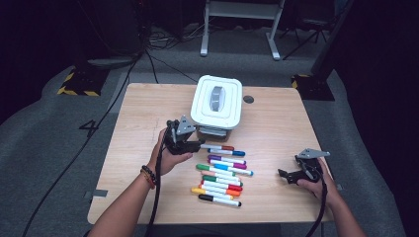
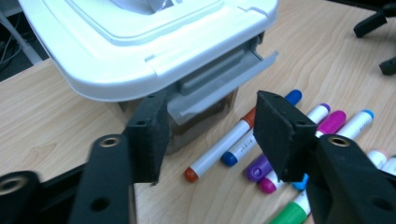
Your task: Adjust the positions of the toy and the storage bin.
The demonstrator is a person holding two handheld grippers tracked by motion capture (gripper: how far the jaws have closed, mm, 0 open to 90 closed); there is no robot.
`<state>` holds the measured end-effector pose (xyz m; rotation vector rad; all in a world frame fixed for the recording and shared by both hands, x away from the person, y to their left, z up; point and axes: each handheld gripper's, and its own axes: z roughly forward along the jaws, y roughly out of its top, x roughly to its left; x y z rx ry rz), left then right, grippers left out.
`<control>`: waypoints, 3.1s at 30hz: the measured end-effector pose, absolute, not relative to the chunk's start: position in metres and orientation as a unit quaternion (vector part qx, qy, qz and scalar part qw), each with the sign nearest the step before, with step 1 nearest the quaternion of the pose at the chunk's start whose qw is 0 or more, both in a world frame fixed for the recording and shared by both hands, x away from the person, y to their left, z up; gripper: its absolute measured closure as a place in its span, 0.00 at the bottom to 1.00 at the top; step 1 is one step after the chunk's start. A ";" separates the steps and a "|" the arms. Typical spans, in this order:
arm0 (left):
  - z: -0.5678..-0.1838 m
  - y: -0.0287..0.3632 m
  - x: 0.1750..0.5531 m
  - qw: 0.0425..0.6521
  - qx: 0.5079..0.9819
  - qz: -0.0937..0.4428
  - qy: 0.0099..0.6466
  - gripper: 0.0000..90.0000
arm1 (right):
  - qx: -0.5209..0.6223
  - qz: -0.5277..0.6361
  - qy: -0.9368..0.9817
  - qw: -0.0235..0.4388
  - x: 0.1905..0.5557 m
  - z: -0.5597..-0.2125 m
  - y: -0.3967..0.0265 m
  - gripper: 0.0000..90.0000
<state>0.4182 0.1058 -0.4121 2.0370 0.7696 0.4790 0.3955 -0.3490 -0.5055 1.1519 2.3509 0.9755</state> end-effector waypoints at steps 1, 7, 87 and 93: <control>-0.413 0.105 0.421 0.442 0.820 0.191 0.310 0.56 | 0.406 0.344 0.829 0.173 0.396 -0.505 -0.349 0.00; -0.419 0.101 0.426 0.427 0.827 0.192 0.311 0.68 | 0.406 0.344 0.829 0.173 0.395 -0.505 -0.349 0.00; -0.415 0.066 0.446 0.433 0.855 0.191 0.210 0.88 | 0.408 0.344 0.828 0.175 0.395 -0.505 -0.349 0.00; -0.413 0.070 0.446 0.421 0.858 0.205 0.211 0.88 | 0.408 0.344 0.828 0.175 0.395 -0.505 -0.349 0.01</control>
